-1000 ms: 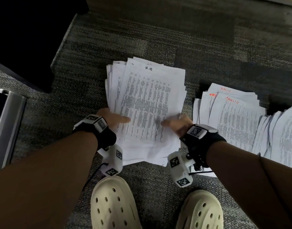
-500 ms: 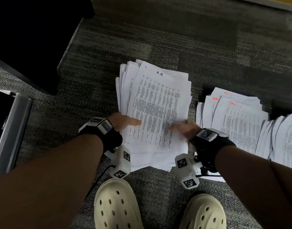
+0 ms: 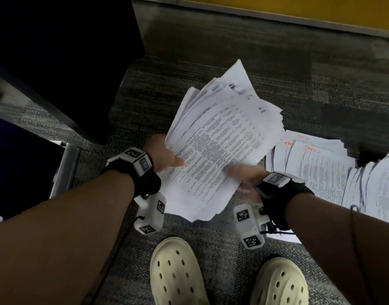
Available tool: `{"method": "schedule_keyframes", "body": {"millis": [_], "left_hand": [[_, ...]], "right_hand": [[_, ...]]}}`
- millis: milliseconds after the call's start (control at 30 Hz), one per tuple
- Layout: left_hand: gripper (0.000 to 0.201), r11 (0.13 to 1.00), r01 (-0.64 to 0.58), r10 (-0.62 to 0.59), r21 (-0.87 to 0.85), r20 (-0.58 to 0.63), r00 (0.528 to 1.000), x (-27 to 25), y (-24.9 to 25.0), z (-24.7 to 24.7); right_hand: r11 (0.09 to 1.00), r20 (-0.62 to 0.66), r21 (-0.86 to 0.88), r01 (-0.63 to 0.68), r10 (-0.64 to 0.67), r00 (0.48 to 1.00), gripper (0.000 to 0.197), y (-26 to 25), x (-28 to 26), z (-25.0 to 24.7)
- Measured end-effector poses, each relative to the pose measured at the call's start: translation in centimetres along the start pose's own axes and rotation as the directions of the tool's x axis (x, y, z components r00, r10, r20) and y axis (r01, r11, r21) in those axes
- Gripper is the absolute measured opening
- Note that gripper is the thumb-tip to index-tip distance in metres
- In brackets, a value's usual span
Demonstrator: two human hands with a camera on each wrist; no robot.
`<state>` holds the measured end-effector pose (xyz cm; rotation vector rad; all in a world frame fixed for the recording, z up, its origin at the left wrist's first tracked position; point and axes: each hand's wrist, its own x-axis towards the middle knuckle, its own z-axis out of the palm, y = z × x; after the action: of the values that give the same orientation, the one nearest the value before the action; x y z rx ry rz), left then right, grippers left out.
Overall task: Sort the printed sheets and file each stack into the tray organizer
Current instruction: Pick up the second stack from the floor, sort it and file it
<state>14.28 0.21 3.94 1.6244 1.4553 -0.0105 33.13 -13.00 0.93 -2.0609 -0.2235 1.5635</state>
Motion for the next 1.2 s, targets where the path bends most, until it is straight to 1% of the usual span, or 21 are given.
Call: {"method": "schedule_keyframes", "body": {"millis": [33, 67, 133, 167, 200, 267, 300, 400, 467, 533, 600, 633, 700, 733, 800, 833, 900, 967, 1033, 1133, 1200], "left_hand": [[0.06, 0.999, -0.033, 0.033, 0.004, -0.002, 0.999, -0.8, 0.6, -1.2], [0.058, 0.999, -0.05, 0.05, 0.0, -0.002, 0.999, -1.5, 1.1, -2.3], [0.054, 0.997, -0.073, 0.072, -0.027, -0.011, 0.997, -3.3, 2.0, -4.7], [0.05, 0.996, -0.089, 0.088, -0.028, -0.017, 0.996, -4.7, 2.7, -6.2], [0.048, 0.995, -0.098, 0.098, -0.035, -0.01, 0.995, -5.8, 3.3, -7.4], [0.055, 0.99, -0.128, 0.13, -0.062, 0.017, 0.991, -7.9, 4.1, -9.7], [0.057, 0.989, -0.134, 0.135, -0.067, 0.02, 0.991, -9.2, 4.6, -10.8], [0.062, 0.983, -0.151, 0.155, -0.107, 0.029, 0.987, -13.6, 6.7, -14.7], [0.056, 0.976, -0.175, 0.182, -0.129, 0.042, 0.982, -16.7, 8.1, -17.3], [0.06, 0.967, -0.211, 0.218, -0.143, 0.034, 0.975, -20.5, 9.5, -19.7], [0.075, 0.955, -0.25, 0.257, -0.159, 0.023, 0.966, -23.3, 10.1, -21.6], [0.075, 0.949, -0.27, 0.275, -0.162, 0.01, 0.961, -25.1, 10.4, -22.5], [0.063, 0.942, -0.298, 0.299, -0.153, -0.018, 0.954, -28.8, 11.1, -24.2], [0.063, 0.935, -0.325, 0.323, -0.142, -0.034, 0.946, -30.5, 11.5, -25.0], [0.067, 0.911, -0.393, 0.387, -0.12, -0.074, 0.919, -34.3, 12.7, -26.7], [0.066, 0.905, -0.413, 0.406, -0.103, -0.087, 0.91, -36.1, 13.1, -27.4], [0.057, 0.896, -0.442, 0.436, -0.049, -0.096, 0.895, -40.4, 14.5, -29.3], [0.049, 0.882, -0.47, 0.466, -0.031, -0.092, 0.88, -43.5, 15.5, -30.4], [0.049, 0.871, -0.491, 0.487, 0.004, -0.133, 0.863, -46.5, 16.4, -31.4], [0.054, 0.84, -0.542, 0.536, 0.025, -0.199, 0.821, -51.2, 18.0, -32.4], [0.047, 0.814, -0.581, 0.566, 0.012, -0.243, 0.788, -53.2, 19.0, -32.9]], "right_hand": [[1.0, 0.036, 0.001, -0.012, 0.012, 0.999, 0.021, -0.7, -0.9, -0.1], [0.999, 0.035, 0.041, -0.002, 0.0, 0.999, 0.029, -1.6, -1.9, -0.3], [0.991, -0.095, 0.1, 0.089, -0.08, 0.992, 0.045, -2.8, -4.8, -0.7], [0.976, -0.145, 0.141, 0.165, -0.144, 0.979, 0.051, -3.4, -6.9, -1.0], [0.966, -0.151, 0.167, 0.197, -0.173, 0.973, 0.061, -3.7, -8.6, -1.1], [0.953, -0.12, 0.204, 0.224, -0.203, 0.972, 0.089, -4.6, -11.2, -1.1], [0.941, -0.107, 0.249, 0.23, -0.21, 0.972, 0.096, -5.1, -12.1, -1.2], [0.912, -0.077, 0.295, 0.286, -0.275, 0.958, 0.1, -7.2, -14.2, -2.0], [0.89, -0.063, 0.319, 0.327, -0.325, 0.944, 0.104, -8.9, -16.9, -2.4], [0.88, -0.026, 0.303, 0.365, -0.376, 0.926, 0.103, -10.6, -21.4, -2.8], [0.883, -0.007, 0.279, 0.377, -0.391, 0.921, 0.1, -11.7, -25.5, -2.9], [0.884, 0.01, 0.269, 0.381, -0.398, 0.917, 0.098, -12.0, -27.8, -3.0], [0.875, 0.055, 0.284, 0.391, -0.422, 0.905, 0.098, -12.2, -31.3, -3.4], [0.866, 0.057, 0.278, 0.415, -0.446, 0.893, 0.1, -12.4, -32.8, -3.6], [0.825, 0.052, 0.294, 0.483, -0.519, 0.853, 0.099, -12.8, -36.5, -3.8], [0.802, 0.062, 0.331, 0.497, -0.544, 0.837, 0.093, -12.8, -38.9, -3.7], [0.768, 0.089, 0.368, 0.525, -0.591, 0.802, 0.084, -12.9, -43.5, -3.5], [0.727, 0.099, 0.406, 0.553, -0.637, 0.764, 0.086, -12.9, -46.2, -3.3], [0.675, 0.079, 0.423, 0.604, -0.691, 0.718, 0.085, -13.2, -49.2, -3.4], [0.598, 0.05, 0.451, 0.663, -0.758, 0.65, 0.05, -13.1, -54.9, -4.1], [0.549, 0.024, 0.453, 0.702, -0.795, 0.606, 0.043, -13.4, -57.7, -4.9]]}}
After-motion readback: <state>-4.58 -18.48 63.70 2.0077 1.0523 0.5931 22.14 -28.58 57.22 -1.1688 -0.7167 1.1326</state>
